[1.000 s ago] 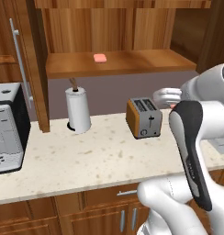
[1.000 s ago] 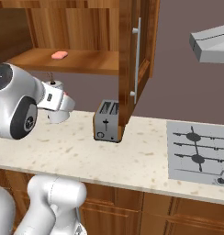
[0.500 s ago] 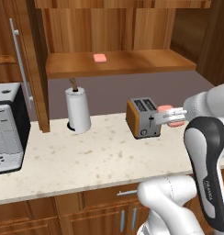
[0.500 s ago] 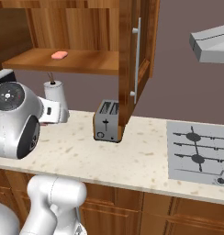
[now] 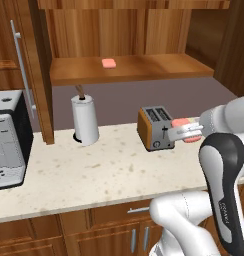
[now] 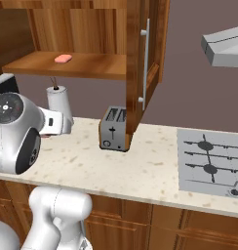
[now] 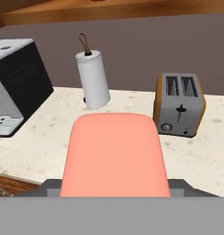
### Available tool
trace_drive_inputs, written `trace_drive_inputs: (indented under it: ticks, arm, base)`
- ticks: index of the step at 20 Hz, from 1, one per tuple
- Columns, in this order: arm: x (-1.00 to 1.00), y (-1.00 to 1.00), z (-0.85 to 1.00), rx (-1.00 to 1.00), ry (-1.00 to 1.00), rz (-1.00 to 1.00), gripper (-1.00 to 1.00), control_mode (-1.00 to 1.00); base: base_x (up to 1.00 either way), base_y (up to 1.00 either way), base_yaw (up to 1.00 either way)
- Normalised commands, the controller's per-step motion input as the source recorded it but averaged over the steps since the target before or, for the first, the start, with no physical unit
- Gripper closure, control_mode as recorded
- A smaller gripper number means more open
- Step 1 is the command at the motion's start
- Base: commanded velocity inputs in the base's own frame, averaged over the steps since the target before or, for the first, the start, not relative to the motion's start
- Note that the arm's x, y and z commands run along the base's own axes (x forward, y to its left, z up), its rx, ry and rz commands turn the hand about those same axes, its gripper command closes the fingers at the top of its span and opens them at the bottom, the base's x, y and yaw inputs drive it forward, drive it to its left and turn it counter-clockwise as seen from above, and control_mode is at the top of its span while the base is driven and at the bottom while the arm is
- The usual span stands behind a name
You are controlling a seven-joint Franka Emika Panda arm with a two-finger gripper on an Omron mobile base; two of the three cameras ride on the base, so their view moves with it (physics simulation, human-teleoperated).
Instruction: Locate and retrieve the bar soap and bar soap from the cabinet. Place them next to the sink.
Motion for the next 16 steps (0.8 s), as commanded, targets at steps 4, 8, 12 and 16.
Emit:
trace_drive_inputs:
  ticks: [4, 8, 12, 16]
  arm:
    - [-0.04, 0.00, 0.00, 0.00, 0.00, 0.00, 1.00, -1.00]
    - [-0.06, 0.00, 0.00, 0.00, 0.00, 0.00, 1.00, -1.00]
    - [0.00, 0.00, 0.00, 0.00, 0.00, 0.00, 1.00, 1.00]
    - [0.00, 0.00, 0.00, 0.00, 0.00, 0.00, 1.00, 1.00]
  base:
    - [0.00, 0.00, 0.00]
    - [0.00, 0.00, 0.00]
    - [-0.10, 0.00, 0.02]
    - [-0.11, 0.07, 0.28]
